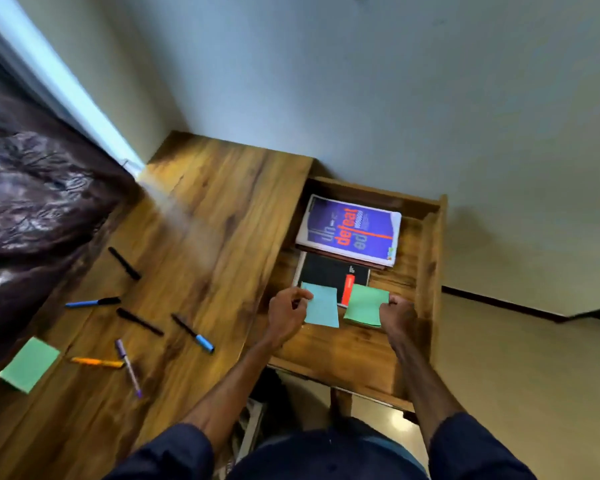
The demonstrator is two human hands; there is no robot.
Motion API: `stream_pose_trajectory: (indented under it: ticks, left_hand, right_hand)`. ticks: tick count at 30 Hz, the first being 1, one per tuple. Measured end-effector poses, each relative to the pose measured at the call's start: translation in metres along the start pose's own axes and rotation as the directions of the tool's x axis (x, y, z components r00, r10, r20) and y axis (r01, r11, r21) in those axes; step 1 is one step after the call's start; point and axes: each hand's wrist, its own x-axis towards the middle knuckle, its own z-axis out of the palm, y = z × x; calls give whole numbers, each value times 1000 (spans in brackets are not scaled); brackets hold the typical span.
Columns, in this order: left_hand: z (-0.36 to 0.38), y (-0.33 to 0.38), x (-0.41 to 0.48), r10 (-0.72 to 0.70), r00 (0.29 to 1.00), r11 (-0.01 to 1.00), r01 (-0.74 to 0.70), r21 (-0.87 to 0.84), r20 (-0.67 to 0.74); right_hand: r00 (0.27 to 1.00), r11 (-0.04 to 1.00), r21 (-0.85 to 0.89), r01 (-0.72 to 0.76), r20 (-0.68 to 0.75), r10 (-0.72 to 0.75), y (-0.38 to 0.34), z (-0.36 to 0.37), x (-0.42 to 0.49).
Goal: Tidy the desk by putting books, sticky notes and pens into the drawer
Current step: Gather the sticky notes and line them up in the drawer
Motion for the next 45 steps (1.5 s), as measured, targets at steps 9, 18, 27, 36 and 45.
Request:
stream_pose_trajectory:
  ticks: [9,18,27,36,45]
  left_hand:
    - [61,6,15,-83,984,995,74,60,159]
    - [84,8,35,-118,971,988,93,127,208]
    - [96,11,49,-155,953,983,124,133,261]
    - [106,10,56,-143,945,984,105,142,293]
    - [118,9,62,-129,941,987,93,127,312]
  right_hand:
    - [995,932,-348,97,41,-88,-3,-23,61]
    - [927,706,-609,363,314,-206,24,-1,69]
    - [890,633,-670,388,451,-68,40,7,73]
    - [903,640,-665,385,415,-112,27,2,89]
    - [921,786,-507,353,336,-197,22,-7,92]
